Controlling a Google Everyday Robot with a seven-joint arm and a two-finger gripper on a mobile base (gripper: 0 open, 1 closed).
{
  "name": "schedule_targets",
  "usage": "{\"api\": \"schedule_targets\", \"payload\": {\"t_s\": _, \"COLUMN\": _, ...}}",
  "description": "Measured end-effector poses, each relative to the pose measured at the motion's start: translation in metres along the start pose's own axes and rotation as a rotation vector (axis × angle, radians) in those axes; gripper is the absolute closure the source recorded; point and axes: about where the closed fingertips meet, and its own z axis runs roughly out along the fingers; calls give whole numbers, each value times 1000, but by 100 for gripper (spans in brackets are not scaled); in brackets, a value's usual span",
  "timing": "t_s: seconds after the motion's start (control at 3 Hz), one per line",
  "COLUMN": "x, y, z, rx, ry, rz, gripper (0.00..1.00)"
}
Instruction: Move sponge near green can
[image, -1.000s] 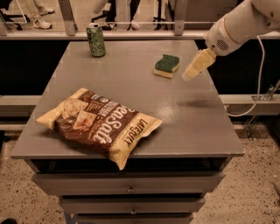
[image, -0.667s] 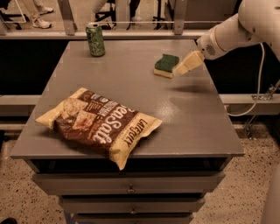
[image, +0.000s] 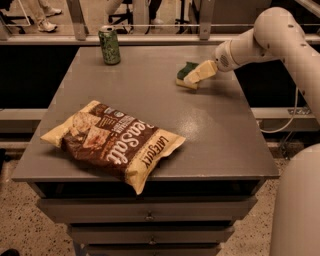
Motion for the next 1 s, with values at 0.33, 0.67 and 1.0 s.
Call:
{"api": "schedule_targets", "payload": {"t_s": 0.33, "x": -5, "y": 7, "z": 20, "rx": -47, "ry": 13, "rz": 34, "gripper": 2}}
{"api": "schedule_targets", "payload": {"t_s": 0.67, "x": -12, "y": 13, "z": 24, "rx": -74, "ry": 27, "rz": 34, "gripper": 25}}
{"api": "schedule_targets", "payload": {"t_s": 1.0, "x": -23, "y": 32, "z": 14, "rx": -121, "ry": 37, "rz": -12, "gripper": 56}}
